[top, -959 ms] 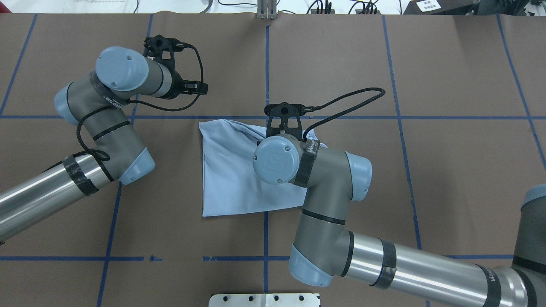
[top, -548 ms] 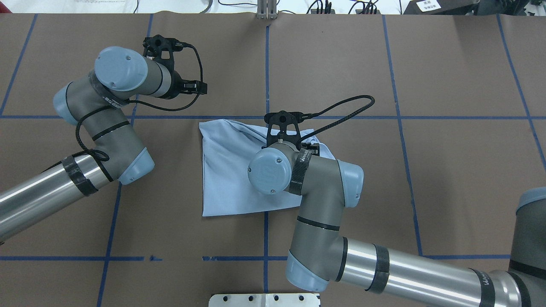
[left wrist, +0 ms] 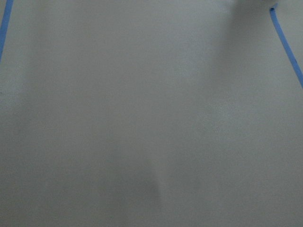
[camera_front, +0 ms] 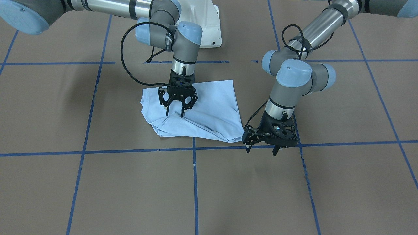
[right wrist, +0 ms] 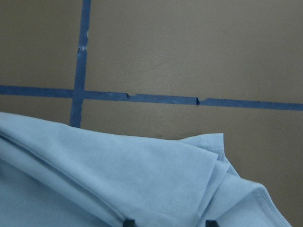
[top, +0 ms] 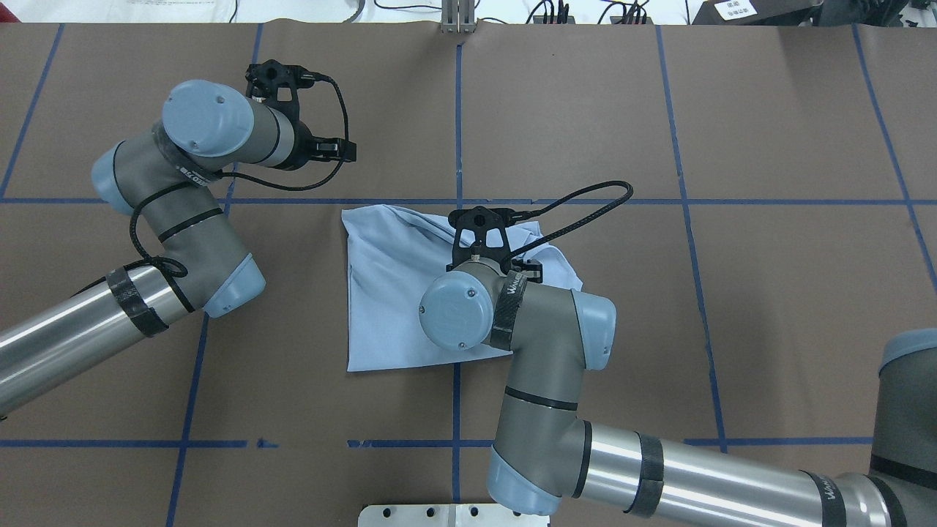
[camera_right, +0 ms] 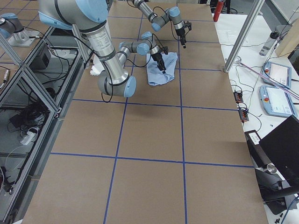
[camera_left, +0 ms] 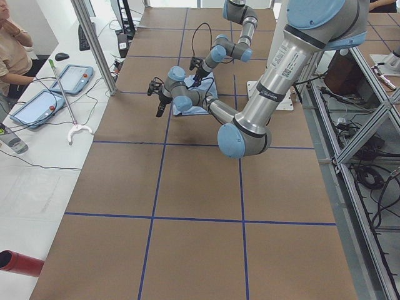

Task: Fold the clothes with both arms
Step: 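Lower the right gripper onto the shirt's folded edge nearest the robot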

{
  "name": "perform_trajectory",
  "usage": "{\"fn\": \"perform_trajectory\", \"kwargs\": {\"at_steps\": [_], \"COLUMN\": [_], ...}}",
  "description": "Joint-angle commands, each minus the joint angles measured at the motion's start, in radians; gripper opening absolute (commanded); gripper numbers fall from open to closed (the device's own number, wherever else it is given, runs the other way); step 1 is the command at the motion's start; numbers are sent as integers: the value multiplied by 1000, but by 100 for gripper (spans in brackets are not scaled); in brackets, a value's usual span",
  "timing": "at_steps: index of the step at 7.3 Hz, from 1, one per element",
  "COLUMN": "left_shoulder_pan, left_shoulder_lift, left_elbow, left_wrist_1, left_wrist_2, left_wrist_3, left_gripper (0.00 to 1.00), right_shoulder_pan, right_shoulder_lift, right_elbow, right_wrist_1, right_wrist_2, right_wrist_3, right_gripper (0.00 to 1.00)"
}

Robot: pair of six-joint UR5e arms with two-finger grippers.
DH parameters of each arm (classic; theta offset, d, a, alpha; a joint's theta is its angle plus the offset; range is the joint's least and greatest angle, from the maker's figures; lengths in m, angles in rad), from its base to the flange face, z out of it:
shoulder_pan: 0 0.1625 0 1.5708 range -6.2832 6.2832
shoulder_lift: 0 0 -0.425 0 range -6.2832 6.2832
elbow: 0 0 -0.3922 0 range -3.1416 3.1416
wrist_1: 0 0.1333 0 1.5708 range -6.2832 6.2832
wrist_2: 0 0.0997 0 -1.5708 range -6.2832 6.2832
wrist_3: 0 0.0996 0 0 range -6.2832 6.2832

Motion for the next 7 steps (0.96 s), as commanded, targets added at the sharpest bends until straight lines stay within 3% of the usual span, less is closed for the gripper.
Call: {"fn": "perform_trajectory", "kwargs": {"at_steps": [1, 2, 3, 4, 7], "left_shoulder_pan": [-1, -1, -1, -1, -1], "left_shoulder_lift": [0, 0, 0, 5, 8], "left_elbow": [0, -2, -5, -8, -14], "left_wrist_1": [0, 0, 0, 0, 0], "left_wrist_2": [0, 0, 0, 0, 0], "left_wrist_3": [0, -2, -2, -2, -2], "left_gripper": [100, 100, 100, 100, 100], "right_shoulder_pan": [-1, -1, -1, -1, 35], "right_shoulder_lift": [-6, -10, -7, -6, 3], "right_elbow": [-1, -4, -4, -4, -4], "right_wrist_1": [0, 0, 0, 0, 3], "right_wrist_2": [0, 0, 0, 0, 0], "right_wrist_3": [1, 0, 0, 1, 0], "right_gripper": [51, 47, 31, 0, 0]}}
